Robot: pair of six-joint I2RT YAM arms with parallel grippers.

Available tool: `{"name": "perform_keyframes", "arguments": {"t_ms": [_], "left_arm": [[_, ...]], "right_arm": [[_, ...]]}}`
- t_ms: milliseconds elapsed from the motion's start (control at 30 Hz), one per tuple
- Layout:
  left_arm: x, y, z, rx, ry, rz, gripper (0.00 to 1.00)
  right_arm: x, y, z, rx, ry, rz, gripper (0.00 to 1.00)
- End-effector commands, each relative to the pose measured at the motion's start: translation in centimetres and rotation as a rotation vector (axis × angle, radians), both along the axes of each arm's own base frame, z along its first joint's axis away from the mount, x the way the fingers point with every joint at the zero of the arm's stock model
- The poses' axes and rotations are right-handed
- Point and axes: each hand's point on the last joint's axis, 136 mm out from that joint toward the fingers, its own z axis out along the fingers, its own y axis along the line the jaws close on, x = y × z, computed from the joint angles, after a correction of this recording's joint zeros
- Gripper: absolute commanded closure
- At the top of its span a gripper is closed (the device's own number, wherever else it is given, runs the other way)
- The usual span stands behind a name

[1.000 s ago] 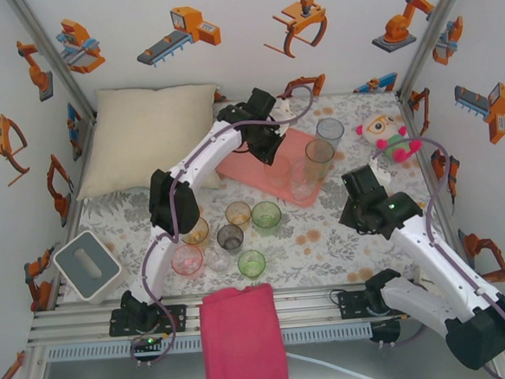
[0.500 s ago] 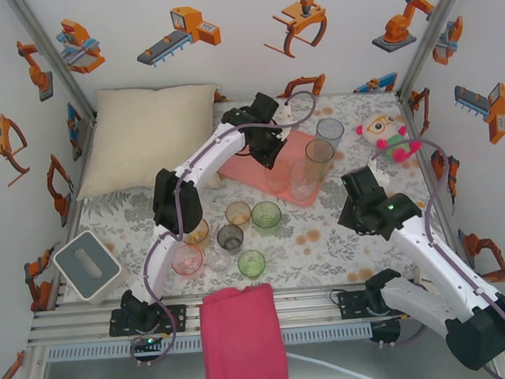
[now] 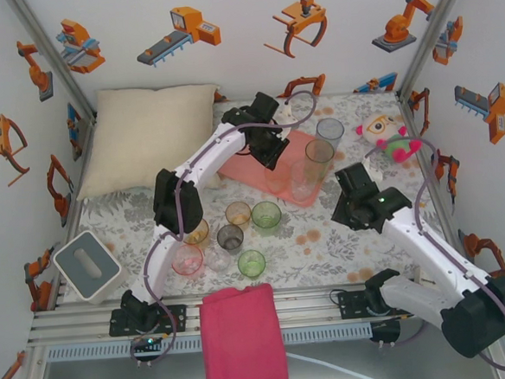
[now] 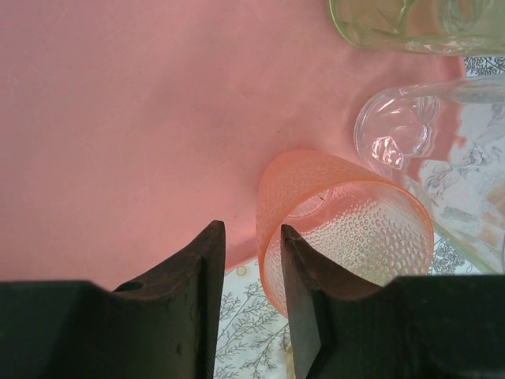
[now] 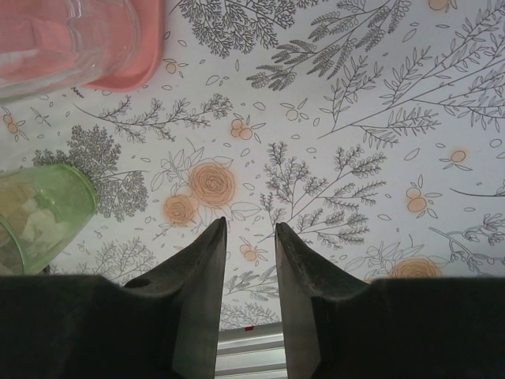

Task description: Place the glasses into the tray

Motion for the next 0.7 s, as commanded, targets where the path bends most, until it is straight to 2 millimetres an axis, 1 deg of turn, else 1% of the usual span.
{"name": "perform_keyframes", "arguments": {"t_ms": [0,133,200,367,500,667], "left_arm": [[0.0,-0.1,2.1,-0.005,-0.049,-0.028,0.62],[0.0,0.2,3.9,-0.015,-0.065,-0.023,0.59],[-0.1,0.5,5.6,-0.036,-0.075,-0.021,0.57],[-1.0,1.2,9.4,-0.069,-0.115,-0.030,0.54],[-2.3,2.5,12.3,-0.081,-0.124,-0.031,0.50],[-4.0,5.0,14.8,-0.107,-0.081,-0.014,0.43]], "right_arm": [[1.1,0.4,-0.7,0.028,-0.007,-0.027,0.66],[2.2,0.9,-1.5,0.058,0.008,-0.033,0.62],[2.6,1.2,-2.0,0.082,0.018,-0.036,0.61],[3.7,1.1,-2.9,0.097,0.029,-0.049,0.60],[4.8,0.6,-4.0,0.114,0.019,-0.079,0.60],[6.7,0.2,-5.0,0.121,0.012,-0.094,0.60]]}}
